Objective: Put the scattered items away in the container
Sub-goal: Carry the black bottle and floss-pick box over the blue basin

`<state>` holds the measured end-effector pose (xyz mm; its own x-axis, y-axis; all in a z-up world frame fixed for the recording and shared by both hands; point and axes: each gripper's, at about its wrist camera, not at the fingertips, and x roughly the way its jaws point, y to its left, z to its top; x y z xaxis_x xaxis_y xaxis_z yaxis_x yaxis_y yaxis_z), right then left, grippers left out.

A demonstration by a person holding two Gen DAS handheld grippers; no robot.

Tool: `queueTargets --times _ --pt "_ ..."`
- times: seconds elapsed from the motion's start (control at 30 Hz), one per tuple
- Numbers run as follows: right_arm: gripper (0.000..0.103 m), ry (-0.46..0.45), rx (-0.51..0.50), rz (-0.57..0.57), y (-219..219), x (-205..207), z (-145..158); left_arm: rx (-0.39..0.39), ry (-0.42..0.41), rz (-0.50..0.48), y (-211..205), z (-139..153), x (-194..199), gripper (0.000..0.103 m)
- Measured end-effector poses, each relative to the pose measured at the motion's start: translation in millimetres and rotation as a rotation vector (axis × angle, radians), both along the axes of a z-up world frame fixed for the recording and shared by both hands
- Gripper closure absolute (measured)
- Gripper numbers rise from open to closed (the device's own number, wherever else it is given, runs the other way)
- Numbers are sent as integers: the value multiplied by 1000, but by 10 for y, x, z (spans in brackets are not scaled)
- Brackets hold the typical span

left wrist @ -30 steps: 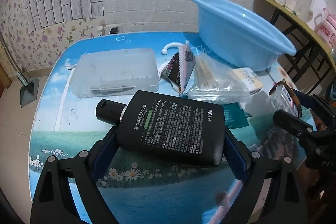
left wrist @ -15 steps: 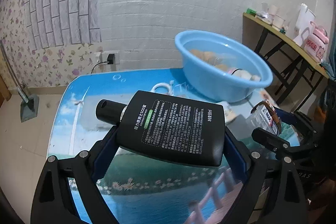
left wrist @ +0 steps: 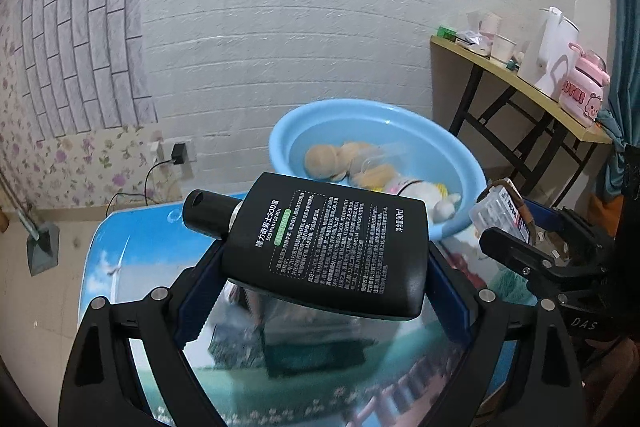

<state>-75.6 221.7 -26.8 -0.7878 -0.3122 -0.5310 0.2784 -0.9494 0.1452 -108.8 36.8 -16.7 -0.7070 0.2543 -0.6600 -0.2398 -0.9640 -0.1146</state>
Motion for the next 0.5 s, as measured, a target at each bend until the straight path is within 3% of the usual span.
queueTargets --times 0.5 --pt "22 6 0 -5 171 -419 -95 -63 -50 -75 405 -121 -503 11"
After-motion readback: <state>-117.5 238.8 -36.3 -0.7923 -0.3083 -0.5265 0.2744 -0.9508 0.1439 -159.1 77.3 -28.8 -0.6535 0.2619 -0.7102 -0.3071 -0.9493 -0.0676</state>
